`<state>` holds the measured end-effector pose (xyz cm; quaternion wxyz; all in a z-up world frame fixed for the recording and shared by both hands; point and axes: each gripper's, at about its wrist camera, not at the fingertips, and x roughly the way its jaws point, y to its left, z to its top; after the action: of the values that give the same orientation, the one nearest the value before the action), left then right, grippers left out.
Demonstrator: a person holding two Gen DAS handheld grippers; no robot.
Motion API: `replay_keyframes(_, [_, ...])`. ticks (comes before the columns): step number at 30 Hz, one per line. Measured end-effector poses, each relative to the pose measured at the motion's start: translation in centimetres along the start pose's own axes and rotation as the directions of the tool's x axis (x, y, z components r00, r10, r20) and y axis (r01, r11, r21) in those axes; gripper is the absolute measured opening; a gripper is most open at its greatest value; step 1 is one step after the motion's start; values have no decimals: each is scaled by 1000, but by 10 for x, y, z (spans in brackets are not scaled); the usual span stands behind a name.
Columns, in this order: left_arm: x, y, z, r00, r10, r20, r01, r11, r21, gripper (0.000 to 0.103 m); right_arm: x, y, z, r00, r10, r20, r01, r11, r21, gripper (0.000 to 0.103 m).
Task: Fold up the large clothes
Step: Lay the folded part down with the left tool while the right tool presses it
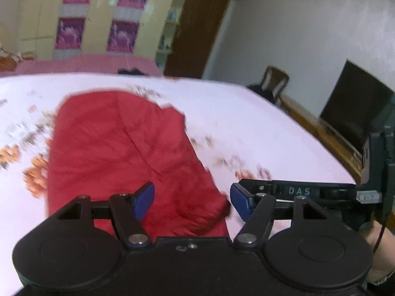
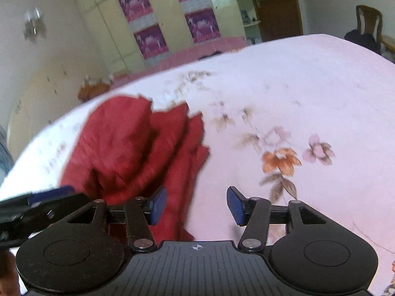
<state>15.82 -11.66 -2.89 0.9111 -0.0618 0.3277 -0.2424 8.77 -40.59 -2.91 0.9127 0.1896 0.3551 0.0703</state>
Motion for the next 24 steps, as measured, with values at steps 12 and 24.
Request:
replay_keyframes(12, [-1,79,-8,957,289,-1,-288,954,-87,43,38,65,6,988,138,-67,-144,985,-92,71])
replay_keyframes(24, [21,54,-30,984,175,-17,-174,984,47,31,32,33,-23,990,75,-122,-81,996,-47,10])
